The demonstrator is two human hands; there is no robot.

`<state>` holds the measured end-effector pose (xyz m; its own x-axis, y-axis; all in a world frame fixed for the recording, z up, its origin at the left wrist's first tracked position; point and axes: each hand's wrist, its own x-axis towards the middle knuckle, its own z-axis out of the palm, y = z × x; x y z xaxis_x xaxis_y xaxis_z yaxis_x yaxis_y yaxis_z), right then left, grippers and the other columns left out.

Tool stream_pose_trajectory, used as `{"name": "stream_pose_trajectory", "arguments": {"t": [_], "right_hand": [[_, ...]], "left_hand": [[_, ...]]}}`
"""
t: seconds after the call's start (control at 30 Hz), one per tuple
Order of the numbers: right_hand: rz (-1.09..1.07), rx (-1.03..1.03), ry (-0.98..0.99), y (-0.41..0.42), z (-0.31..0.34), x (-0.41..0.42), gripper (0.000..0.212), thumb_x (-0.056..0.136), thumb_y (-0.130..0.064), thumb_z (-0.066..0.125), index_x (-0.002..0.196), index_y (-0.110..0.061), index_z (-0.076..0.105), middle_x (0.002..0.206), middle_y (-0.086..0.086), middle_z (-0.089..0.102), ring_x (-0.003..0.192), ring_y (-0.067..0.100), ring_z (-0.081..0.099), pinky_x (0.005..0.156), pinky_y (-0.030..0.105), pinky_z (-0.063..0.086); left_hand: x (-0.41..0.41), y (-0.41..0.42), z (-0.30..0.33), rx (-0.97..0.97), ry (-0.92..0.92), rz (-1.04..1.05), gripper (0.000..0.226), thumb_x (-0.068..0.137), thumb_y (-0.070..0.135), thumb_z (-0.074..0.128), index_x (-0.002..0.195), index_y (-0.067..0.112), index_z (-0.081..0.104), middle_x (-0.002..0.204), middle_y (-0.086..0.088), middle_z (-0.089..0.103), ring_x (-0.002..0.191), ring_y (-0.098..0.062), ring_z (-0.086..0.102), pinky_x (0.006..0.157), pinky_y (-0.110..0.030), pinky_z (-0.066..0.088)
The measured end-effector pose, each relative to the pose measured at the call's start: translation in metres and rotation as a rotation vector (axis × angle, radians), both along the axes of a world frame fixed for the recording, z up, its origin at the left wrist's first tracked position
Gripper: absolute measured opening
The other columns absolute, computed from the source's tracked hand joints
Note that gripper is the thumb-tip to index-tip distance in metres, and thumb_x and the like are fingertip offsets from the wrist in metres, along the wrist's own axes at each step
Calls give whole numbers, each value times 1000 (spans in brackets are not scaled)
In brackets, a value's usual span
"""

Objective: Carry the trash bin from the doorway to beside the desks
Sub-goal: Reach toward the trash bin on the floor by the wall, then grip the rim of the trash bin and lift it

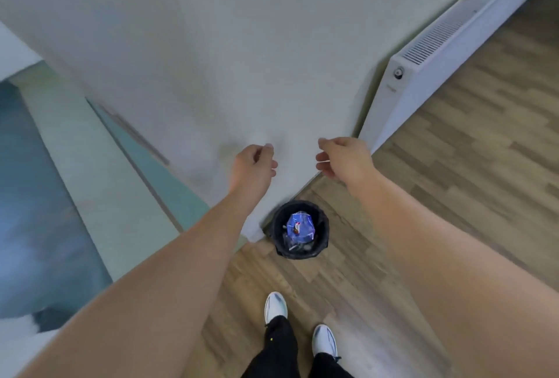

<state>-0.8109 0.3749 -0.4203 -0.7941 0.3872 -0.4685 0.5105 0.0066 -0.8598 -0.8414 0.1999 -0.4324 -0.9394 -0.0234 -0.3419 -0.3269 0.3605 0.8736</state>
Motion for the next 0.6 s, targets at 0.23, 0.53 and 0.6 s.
{"name": "stream_pose_trajectory", "arguments": {"t": [0.23,0.53,0.6], "right_hand": [[-49,-31,-153,-8,-120,-26,25,97,-27,61,88,-7,72,77,9,72,70,21,67,64,34,59],[-76,-15,-383,14,-327,-35,27,89,-36,64,68,-19,69,66,1,75,89,36,75,89,54,59],[-95,10,-427,21,-389,-32,33,84,-39,63,61,-15,68,66,4,74,89,39,75,87,56,59]], "left_hand": [[-33,-7,-114,-40,-141,20,31,102,37,52,105,11,68,90,-5,75,74,-20,68,83,-42,57],[-50,-1,-304,-141,-268,101,22,101,33,53,84,23,64,79,2,71,77,-23,69,84,-49,60],[-48,1,-360,-177,-301,104,21,99,36,54,84,26,65,79,4,71,80,-24,72,84,-48,61]]}}
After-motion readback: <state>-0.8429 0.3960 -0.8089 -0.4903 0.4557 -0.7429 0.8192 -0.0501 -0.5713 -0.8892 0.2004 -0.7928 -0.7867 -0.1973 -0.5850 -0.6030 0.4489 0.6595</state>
